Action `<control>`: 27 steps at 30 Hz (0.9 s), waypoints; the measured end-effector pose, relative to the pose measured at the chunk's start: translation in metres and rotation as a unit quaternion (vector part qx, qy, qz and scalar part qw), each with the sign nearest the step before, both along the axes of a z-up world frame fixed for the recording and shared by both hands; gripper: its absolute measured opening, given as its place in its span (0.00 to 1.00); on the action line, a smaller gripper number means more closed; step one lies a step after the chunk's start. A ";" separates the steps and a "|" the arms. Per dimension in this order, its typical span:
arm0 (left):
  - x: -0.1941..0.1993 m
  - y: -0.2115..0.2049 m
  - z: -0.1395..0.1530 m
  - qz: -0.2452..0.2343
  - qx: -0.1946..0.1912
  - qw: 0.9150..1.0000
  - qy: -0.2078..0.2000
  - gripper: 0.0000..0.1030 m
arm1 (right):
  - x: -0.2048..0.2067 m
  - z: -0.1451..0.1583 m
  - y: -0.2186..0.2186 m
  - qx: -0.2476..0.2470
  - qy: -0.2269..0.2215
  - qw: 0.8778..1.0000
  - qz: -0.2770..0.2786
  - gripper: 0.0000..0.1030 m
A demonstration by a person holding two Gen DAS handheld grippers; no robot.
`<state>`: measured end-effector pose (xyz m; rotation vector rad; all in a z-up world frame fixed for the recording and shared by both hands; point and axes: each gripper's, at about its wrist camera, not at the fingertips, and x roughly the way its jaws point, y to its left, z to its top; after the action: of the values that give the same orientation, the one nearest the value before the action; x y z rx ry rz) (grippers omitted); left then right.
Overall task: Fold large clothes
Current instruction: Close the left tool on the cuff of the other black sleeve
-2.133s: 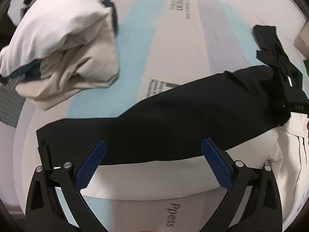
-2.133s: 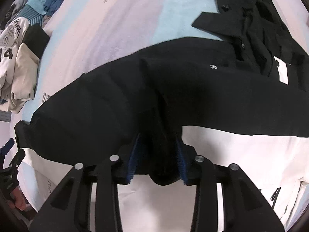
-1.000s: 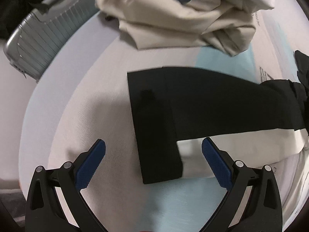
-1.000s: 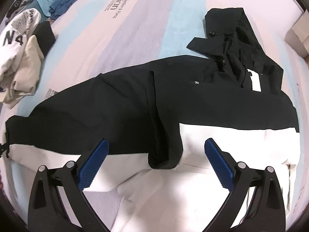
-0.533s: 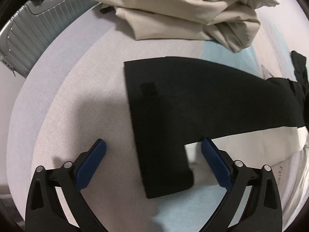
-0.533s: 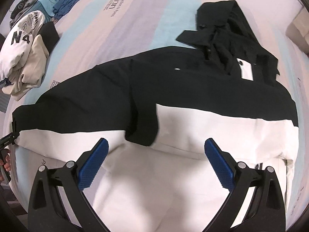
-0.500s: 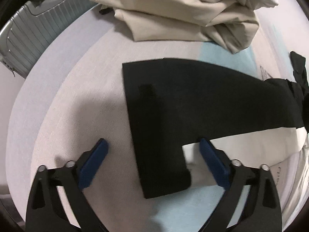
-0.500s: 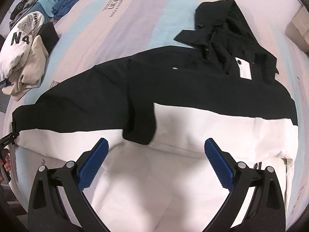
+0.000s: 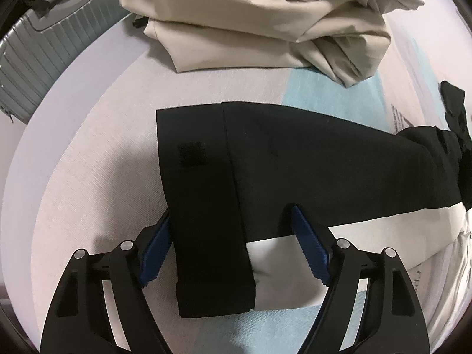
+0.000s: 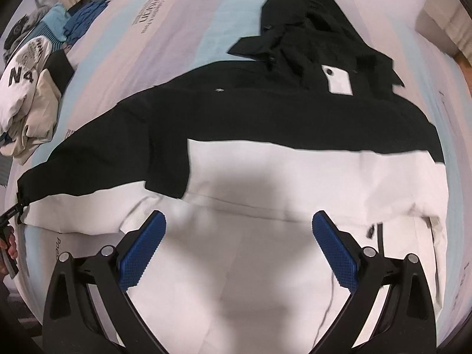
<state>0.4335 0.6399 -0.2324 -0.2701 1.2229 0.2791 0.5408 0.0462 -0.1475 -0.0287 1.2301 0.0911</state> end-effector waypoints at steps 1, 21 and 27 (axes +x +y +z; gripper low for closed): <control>0.001 -0.002 -0.001 -0.002 0.006 1.000 0.003 0.74 | -0.004 0.000 -0.007 0.005 0.003 1.000 -0.008 0.93; 0.029 -0.103 0.060 -0.021 0.072 0.997 0.006 0.21 | -0.036 0.013 -0.074 0.027 -0.015 0.998 -0.053 0.93; 0.036 -0.155 0.078 -0.037 0.069 0.997 -0.010 0.21 | -0.037 0.023 -0.095 0.026 -0.033 0.998 -0.055 0.93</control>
<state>0.4696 0.4849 -0.1549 -0.1080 1.1845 0.2951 0.5043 -0.0492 -0.1243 0.0804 1.1598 0.0258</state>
